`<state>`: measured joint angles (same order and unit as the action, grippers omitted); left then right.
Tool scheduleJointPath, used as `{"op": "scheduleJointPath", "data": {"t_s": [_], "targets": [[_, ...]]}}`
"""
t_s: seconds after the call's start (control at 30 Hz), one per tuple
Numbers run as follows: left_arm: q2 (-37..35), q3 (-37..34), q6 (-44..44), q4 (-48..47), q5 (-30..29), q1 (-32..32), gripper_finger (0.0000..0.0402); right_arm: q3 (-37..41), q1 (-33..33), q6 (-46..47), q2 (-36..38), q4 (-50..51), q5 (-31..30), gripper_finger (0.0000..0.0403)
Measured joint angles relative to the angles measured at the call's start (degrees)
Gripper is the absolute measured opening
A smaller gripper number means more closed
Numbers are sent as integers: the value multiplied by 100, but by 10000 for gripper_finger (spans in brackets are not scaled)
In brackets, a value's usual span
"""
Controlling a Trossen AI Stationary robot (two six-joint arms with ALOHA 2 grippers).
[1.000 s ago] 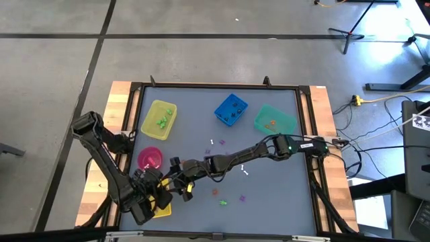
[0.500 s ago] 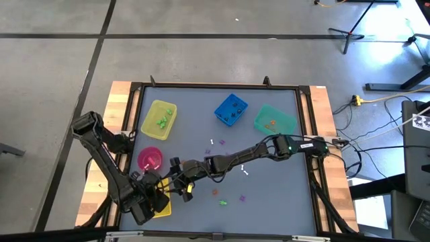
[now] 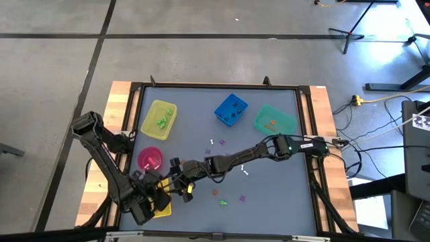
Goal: Sort Halloween decoration
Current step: Put the purple spider toy into the yellow basket
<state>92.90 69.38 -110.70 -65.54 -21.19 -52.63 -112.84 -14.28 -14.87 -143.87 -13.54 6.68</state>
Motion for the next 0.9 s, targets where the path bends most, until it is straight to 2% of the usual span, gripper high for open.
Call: {"op": "scheduleJointPath", "data": {"t_s": [0.13, 0.2, 0.4, 0.57, 0.73, 0.8, 0.9], "targets": [[0, -2, -172, 10, -485, -2, 159, 0, 0, 0, 0, -3, 1, 250], [0, 0, -168, 20, -539, 13, 159, 0, 0, 0, 0, -4, 2, 250], [0, 0, -52, 167, -328, 16, 159, 0, 2, 0, 0, -9, 0, 250], [29, 0, 61, 267, 472, 16, 159, 0, 4, 4, 0, -7, -215, 250], [130, 0, 463, 413, 998, 11, 159, 0, 7, 6, 0, -78, -258, 250], [133, 0, 476, 402, 1022, 11, 159, 0, 4, 7, 0, -128, -258, 250], [131, 0, 477, 404, 740, 11, 159, 0, 7, 7, 0, -193, -258, 250]]}}
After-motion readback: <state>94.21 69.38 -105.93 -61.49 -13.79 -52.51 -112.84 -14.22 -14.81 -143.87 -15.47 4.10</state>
